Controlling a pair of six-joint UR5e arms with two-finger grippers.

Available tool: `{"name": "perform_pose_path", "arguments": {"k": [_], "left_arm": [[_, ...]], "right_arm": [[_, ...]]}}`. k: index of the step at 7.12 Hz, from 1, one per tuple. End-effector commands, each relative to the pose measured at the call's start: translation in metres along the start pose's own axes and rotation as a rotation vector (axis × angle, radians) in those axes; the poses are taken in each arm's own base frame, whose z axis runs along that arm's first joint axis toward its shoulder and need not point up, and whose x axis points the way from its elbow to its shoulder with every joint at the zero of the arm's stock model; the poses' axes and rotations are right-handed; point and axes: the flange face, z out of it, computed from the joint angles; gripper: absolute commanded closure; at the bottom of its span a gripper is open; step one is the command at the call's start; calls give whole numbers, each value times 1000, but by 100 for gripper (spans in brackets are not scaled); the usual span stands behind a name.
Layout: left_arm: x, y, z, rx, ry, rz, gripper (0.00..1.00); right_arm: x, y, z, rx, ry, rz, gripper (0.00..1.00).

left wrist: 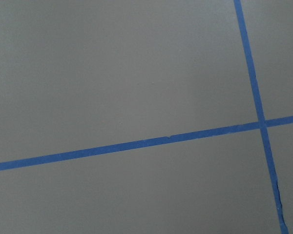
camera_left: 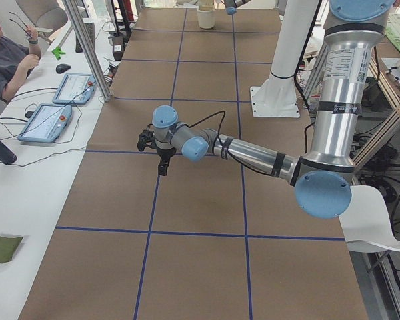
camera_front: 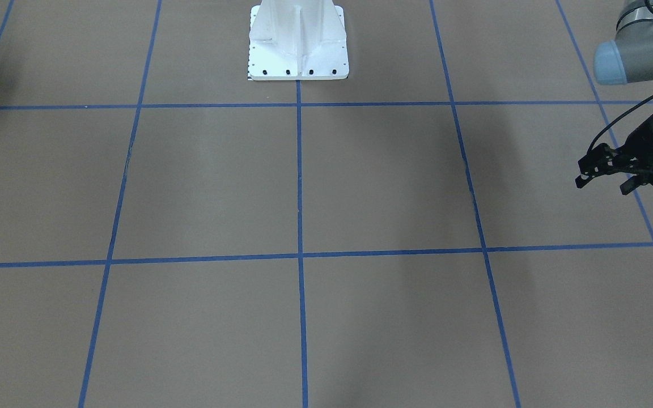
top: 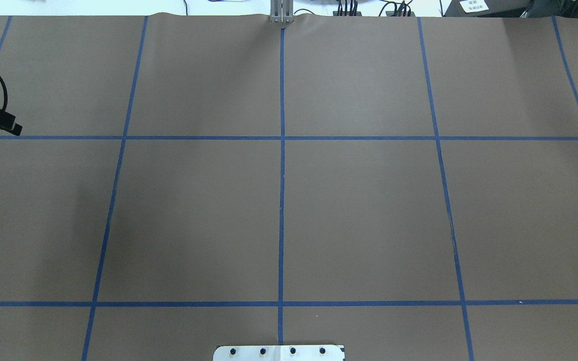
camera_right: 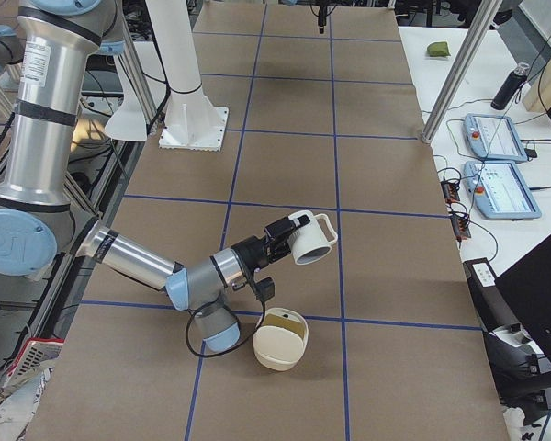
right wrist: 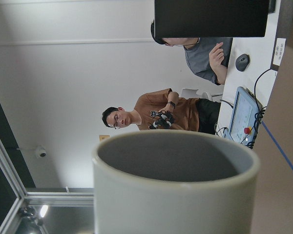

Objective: Left arm hands cup to right arm to dump lemon

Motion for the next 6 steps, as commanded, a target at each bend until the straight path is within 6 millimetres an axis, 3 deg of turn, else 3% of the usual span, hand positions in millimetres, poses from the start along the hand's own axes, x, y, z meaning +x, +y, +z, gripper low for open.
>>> {"name": "perform_pose_path", "arguments": {"k": [1,3,6], "left_arm": [[-1,0,1,-2,-1,-2,0],[-2,1,1,-3,-2,-5,0],[-1,1,0,-1,-1,-7,0]], "right_arm": [[1,15,13,-119,112,-307,77],[-2,22,28,-173,161,-467,77],[-39,45,101,-267,344,-716,78]]}}
